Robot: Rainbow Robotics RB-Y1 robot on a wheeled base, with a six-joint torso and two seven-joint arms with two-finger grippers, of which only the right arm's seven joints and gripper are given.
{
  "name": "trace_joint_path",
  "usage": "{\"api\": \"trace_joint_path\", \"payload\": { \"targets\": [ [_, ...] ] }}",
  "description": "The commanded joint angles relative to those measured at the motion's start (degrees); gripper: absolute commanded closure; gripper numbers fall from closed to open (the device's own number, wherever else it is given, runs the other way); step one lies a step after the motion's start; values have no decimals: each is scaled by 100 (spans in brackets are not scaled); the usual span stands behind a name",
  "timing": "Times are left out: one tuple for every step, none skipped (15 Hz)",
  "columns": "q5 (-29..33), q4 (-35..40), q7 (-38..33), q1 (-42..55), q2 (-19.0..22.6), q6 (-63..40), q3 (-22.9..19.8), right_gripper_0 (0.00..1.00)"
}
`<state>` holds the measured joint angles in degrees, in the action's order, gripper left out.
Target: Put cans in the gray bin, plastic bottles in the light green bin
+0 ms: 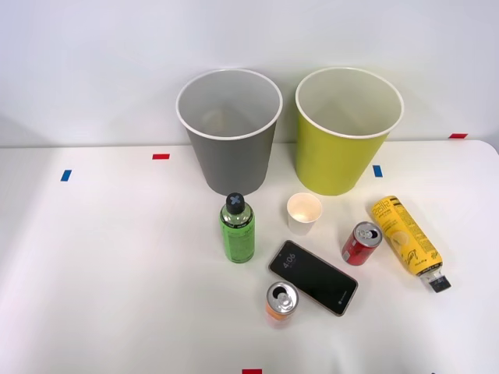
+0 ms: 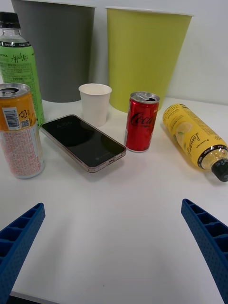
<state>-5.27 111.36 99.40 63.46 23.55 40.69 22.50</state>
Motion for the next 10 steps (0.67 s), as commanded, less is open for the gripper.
{"api": "trace_joint_path", "payload": {
  "targets": [
    [0,0,0,0,0,0,0,0],
    [0,0,0,0,0,0,0,0],
    [0,0,0,0,0,0,0,0],
    [0,0,0,0,0,0,0,0],
    [0,0,0,0,0,0,0,0],
    [0,0,0,0,0,0,0,0],
    [0,0,0,0,0,0,0,0],
    [0,0,0,0,0,0,0,0],
    [0,0,0,0,0,0,0,0],
    [0,0,0,0,0,0,0,0]
  ]
}}
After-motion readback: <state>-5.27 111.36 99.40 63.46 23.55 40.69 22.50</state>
